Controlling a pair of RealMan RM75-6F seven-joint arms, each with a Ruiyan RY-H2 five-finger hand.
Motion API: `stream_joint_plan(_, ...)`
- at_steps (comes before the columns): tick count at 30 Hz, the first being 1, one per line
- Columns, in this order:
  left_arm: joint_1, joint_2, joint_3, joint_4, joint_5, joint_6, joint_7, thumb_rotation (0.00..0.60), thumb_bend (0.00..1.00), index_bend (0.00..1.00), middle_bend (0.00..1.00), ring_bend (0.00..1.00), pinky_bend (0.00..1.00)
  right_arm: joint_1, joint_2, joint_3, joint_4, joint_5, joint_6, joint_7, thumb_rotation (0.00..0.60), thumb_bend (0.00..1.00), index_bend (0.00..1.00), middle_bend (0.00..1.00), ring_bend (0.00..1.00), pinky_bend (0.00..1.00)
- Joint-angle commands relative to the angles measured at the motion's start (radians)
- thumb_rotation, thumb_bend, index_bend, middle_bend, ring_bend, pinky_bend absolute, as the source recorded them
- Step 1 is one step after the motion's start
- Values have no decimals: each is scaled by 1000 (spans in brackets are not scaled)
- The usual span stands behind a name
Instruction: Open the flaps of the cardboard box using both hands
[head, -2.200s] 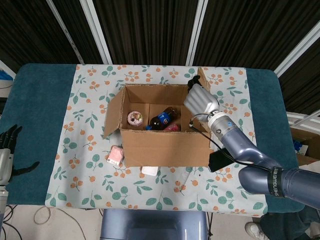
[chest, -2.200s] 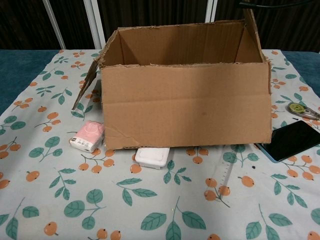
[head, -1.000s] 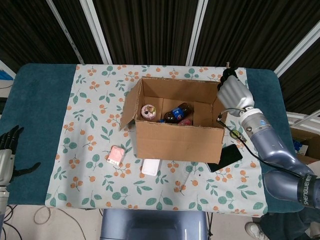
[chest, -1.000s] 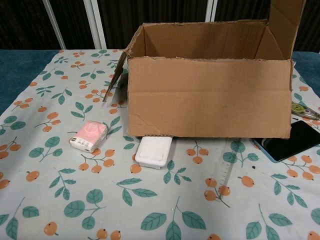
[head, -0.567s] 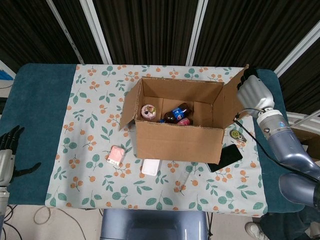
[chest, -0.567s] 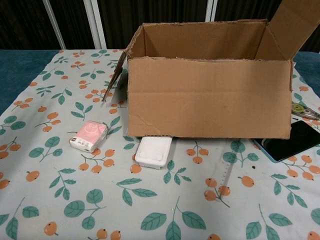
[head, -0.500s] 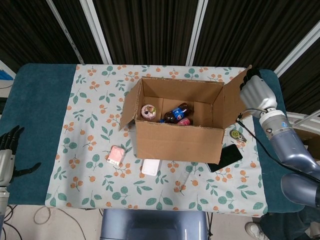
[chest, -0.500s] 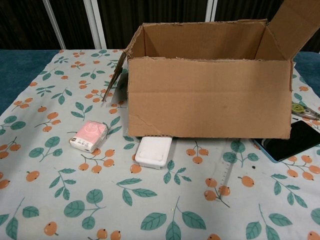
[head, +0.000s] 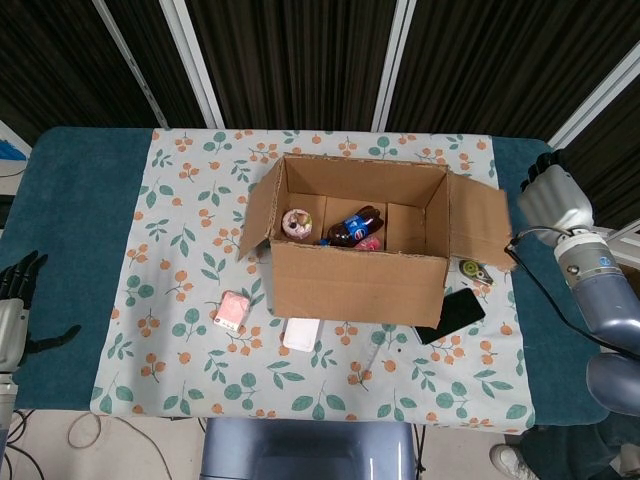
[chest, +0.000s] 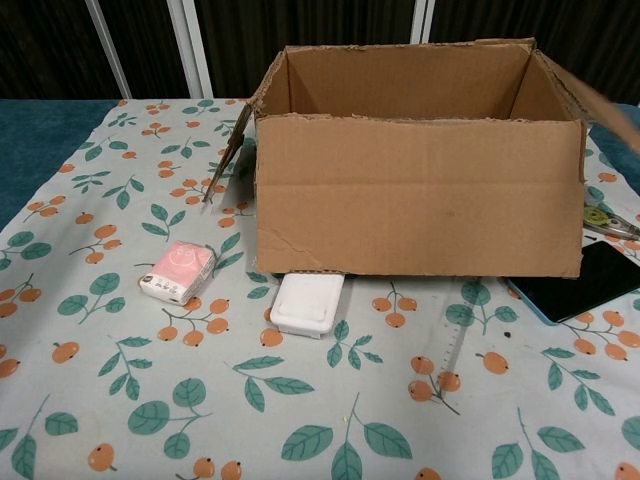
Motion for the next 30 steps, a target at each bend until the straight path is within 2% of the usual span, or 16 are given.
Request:
stream_joint_plan(1, 0, 0, 1, 0, 2, 1, 1, 600, 62, 0, 0, 0, 0, -59, -12, 20, -5, -16, 48, 78, 600, 550, 270, 201, 149, 226)
stream_joint_plan(4, 1, 0, 4, 3, 8, 3, 7, 600, 62, 0, 0, 0, 0, -144, -24, 66, -37, -38, 141, 224, 600, 515, 210, 169, 145, 226)
stream_joint_plan(7, 0, 0, 12, 9, 14, -1, 29, 600, 61, 0, 0, 0, 0, -260, -44, 107, -75, -102, 257, 404, 600, 401, 82, 88, 99, 226)
stream_joint_plan(10, 1, 0, 19, 11, 22, 2, 52, 600, 60, 0, 0, 0, 0, -382, -67, 115, -98, -199, 367, 555, 600, 286, 4, 13, 37, 225)
stream_joint_plan(12, 3, 1, 22, 13, 26, 5, 63, 600, 59, 0, 0, 0, 0, -448, -83, 112, -101, -257, 424, 633, 600, 240, 0, 0, 11, 223)
stream_joint_plan(15, 8, 9, 31, 9, 39, 12, 79, 600, 40, 0, 0, 0, 0, -596, -131, 104, -83, -375, 539, 821, 600, 174, 0, 0, 0, 218)
stream_joint_plan(20, 17, 33, 52, -17, 61, 16, 105, 600, 17, 0, 0, 0, 0, -767, -190, 74, -28, -499, 646, 1020, 600, 109, 0, 0, 0, 211)
stream_joint_plan(24, 42, 45, 89, 20, 92, 38, 162, 600, 13, 0, 0, 0, 0, -910, -263, 30, 77, -622, 732, 1109, 600, 108, 0, 0, 0, 209)
stream_joint_plan(26, 41, 34, 90, 38, 105, 44, 163, 600, 13, 0, 0, 0, 0, -956, -308, 35, 153, -666, 760, 1147, 600, 107, 0, 0, 0, 209)
stream_joint_plan(30, 40, 23, 95, 52, 137, 57, 163, 600, 13, 0, 0, 0, 0, -979, -328, 66, 205, -700, 761, 1176, 600, 105, 0, 0, 0, 209)
